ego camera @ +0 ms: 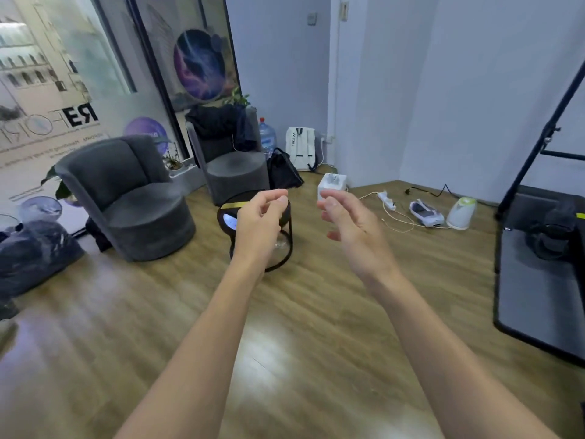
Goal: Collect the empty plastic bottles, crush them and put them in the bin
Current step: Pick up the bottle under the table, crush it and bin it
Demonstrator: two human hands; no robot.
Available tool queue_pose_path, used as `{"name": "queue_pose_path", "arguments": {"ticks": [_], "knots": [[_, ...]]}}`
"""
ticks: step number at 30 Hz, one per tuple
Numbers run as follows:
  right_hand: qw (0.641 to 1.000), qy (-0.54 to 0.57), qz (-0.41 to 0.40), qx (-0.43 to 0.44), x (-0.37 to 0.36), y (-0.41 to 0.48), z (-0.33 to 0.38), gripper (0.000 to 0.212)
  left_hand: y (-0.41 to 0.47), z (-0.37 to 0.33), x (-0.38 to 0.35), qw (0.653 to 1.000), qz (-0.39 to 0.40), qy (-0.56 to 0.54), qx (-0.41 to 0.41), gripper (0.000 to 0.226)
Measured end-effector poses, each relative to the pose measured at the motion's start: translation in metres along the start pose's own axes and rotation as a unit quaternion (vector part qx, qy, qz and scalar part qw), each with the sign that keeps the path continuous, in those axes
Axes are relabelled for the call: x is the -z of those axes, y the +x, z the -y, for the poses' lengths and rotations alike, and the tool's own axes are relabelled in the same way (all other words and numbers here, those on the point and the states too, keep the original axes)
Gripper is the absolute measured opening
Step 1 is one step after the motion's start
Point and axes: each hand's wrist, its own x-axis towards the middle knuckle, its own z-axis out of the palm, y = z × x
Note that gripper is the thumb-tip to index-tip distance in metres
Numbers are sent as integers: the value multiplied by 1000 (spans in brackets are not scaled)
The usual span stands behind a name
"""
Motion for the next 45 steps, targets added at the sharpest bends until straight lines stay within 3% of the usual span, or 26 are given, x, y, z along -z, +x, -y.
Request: {"name": "queue_pose_path", "arguments": {"ticks": [9, 20, 27, 37, 45], "knots": [[999, 8, 26, -26, -24, 220, -75, 18, 209, 52, -36, 999, -28, 17, 35, 19], [995, -32, 14, -95, -43, 451, -179, 24, 452, 138, -97, 996, 15, -1, 89, 15], [986, -31, 60, -156, -50, 579, -287, 26, 562, 228, -149, 989, -26, 16, 147, 14], [949, -77, 172, -252, -93, 678, -479, 21, 628, 429, -181, 946, -165, 18, 279, 18], [911, -185, 266, -256, -141, 691, -714, 31, 635, 657, -191, 926, -103, 143, 335, 26]]}}
